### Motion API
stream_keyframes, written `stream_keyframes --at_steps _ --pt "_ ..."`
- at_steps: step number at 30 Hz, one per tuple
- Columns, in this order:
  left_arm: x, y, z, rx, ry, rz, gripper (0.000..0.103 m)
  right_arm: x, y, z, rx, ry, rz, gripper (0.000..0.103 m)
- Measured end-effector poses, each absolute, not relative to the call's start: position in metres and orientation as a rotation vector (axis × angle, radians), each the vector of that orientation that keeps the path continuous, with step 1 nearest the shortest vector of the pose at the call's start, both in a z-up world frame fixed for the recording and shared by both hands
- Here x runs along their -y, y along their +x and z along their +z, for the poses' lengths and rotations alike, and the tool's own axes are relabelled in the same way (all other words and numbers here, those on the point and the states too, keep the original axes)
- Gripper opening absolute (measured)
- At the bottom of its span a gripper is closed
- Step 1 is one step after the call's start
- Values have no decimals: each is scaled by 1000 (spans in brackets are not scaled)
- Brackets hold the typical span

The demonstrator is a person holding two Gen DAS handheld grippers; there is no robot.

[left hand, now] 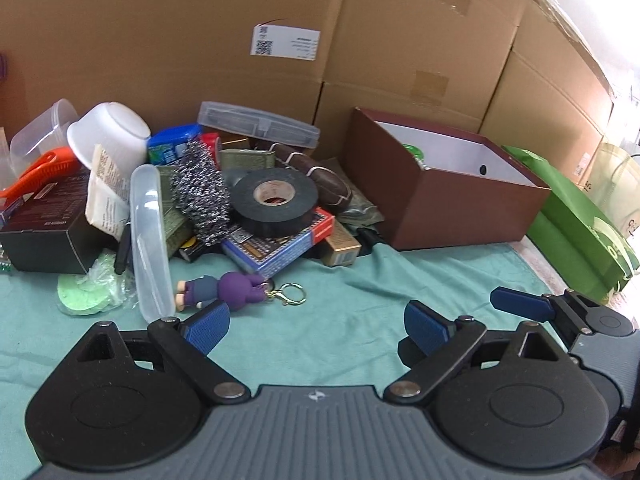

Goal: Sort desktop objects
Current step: 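Withdraw the right gripper from the shoebox toward the purple figure, then grasp the purple figure keychain with the right gripper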

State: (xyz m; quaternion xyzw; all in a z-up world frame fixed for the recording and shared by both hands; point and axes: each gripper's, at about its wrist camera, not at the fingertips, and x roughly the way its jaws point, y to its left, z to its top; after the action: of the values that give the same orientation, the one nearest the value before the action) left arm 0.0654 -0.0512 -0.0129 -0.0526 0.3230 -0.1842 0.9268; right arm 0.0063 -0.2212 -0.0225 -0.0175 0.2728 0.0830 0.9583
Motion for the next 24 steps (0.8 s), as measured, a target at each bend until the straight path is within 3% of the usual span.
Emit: stream_keyframes --at_steps 8,10,24 --pt "32 88 -21 -690 -123 -367 87 218 33 -34 -563 19 266 100" --pt "27 94 -24 -707 -128 -369 79 213 39 -35 -560 13 299 97" --pt "-5 114 -32 -736 -169 -419 68 156 88 -53 -592 -119 534 71"
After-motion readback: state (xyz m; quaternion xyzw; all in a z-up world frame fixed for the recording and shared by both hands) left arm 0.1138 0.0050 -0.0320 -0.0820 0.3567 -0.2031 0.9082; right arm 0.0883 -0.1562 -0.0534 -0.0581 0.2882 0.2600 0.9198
